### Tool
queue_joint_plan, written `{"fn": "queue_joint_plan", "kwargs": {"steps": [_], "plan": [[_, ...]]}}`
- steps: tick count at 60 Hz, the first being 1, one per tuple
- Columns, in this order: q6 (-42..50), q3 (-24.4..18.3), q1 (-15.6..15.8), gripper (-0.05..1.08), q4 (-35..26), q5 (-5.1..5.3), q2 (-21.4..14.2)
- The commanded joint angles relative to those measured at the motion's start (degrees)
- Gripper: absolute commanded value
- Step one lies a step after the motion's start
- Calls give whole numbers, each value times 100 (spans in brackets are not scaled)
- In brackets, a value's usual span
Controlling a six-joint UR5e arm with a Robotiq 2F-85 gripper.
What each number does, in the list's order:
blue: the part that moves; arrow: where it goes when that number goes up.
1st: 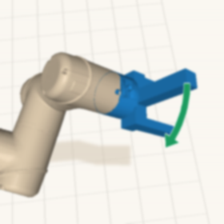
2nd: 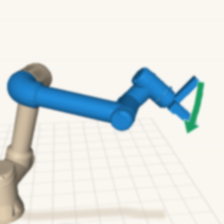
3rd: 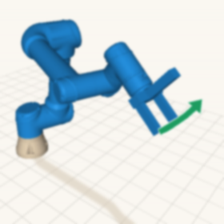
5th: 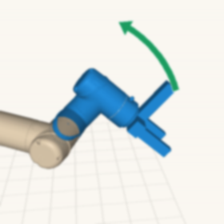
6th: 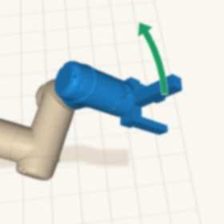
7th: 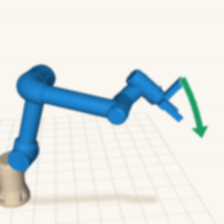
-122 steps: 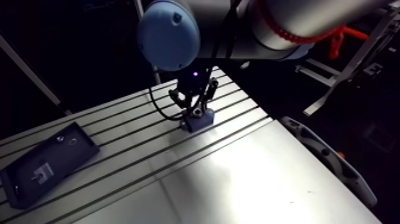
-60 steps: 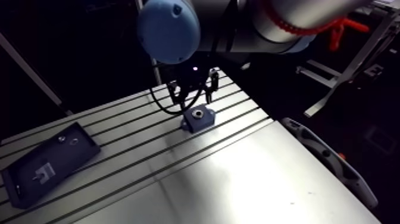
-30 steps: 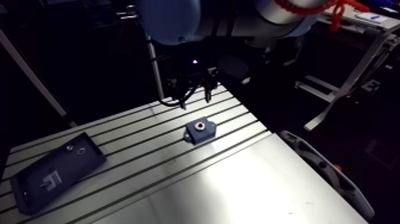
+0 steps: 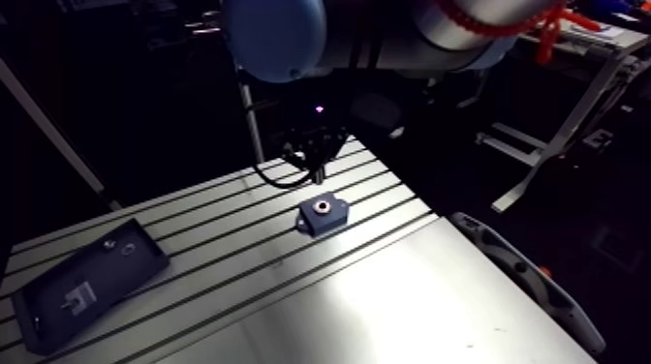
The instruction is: Pick up the bearing and press it into the housing until flush.
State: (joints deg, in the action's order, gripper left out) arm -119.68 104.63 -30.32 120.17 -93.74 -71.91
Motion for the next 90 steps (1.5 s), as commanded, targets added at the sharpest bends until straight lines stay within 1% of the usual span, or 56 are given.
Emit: {"fn": "queue_joint_plan", "kwargs": {"steps": [1, 23, 35, 40, 47, 50, 53, 65, 76, 90], "plan": [[-646, 149, -43, 107, 88, 53, 24], [-641, 306, -235, 107, 430, 54, 187], [-623, 403, -238, 107, 605, 54, 278], [-614, 429, -230, 107, 684, 79, 319], [-597, 449, -221, 107, 738, 80, 348], [-589, 449, -221, 107, 748, 80, 357], [-573, 449, -221, 107, 757, 105, 367], [-526, 432, -212, 107, 759, 115, 367], [-509, 449, -194, 107, 759, 149, 376], [-438, 441, -185, 107, 775, 141, 446]]}}
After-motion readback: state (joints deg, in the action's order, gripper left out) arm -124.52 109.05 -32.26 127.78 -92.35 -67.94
